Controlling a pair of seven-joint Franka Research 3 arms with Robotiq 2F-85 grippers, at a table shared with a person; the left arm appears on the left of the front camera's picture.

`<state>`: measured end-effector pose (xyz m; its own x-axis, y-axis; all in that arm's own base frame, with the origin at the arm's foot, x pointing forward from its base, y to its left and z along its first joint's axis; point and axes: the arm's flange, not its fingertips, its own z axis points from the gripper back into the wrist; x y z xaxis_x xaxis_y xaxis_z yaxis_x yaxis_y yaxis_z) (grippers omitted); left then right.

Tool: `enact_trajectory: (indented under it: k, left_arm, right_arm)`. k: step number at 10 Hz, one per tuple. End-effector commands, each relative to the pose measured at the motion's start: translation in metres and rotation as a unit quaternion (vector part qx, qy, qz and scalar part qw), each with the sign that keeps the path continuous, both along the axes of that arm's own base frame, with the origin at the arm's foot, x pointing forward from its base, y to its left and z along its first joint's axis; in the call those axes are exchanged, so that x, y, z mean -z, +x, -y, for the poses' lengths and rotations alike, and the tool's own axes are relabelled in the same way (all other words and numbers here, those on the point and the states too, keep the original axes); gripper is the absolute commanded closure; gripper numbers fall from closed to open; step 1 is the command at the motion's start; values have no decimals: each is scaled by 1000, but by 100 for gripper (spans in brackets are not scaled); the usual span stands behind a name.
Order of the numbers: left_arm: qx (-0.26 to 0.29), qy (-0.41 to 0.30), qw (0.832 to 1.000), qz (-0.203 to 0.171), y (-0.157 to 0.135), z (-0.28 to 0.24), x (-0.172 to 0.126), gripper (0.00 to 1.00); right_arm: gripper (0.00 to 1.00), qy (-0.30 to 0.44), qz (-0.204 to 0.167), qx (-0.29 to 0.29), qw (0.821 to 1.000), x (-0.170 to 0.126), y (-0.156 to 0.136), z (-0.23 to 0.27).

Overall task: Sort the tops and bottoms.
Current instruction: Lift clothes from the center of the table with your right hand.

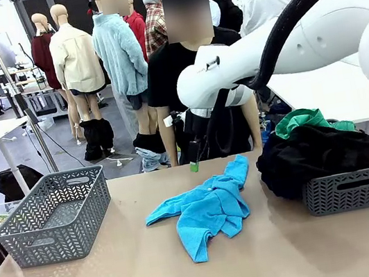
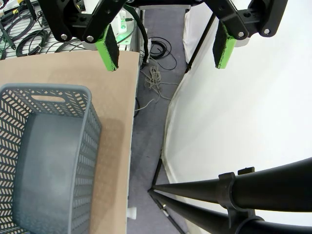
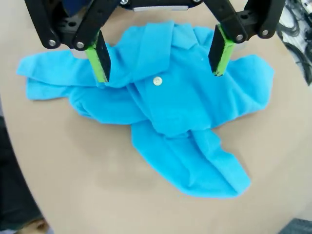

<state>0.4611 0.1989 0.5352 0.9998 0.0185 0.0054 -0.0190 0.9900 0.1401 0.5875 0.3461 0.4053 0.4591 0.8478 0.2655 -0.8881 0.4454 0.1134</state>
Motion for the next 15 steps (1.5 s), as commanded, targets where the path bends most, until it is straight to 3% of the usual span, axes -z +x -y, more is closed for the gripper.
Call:
enact_trajectory:
  k: [1,3,7,9,12,15]
  left_arm:
    - [-7,-6,1000,3,0,1,-2,0]
    - [-7,-6,1000,3,0,1,-2,0]
    - [-7,-6,1000,3,0,1,-2,0]
    - [-7,-6,1000,3,0,1,-2,0]
    - [-7,-6,1000,3,0,1,-2,0]
    - [-7,-6,1000,3,0,1,-2,0]
  right_arm:
    - [0,2,-63,5,998,15,8,-5]
    - [0,-18,-121,-16,992,23,-3,-4]
    - [0,-75,-142,23,987,47,-38,-11]
    - [0,-124,-127,53,983,64,-53,-19]
    - [0,-201,-44,83,975,76,-63,-28]
    - [3,-225,-30,61,972,77,-63,-32]
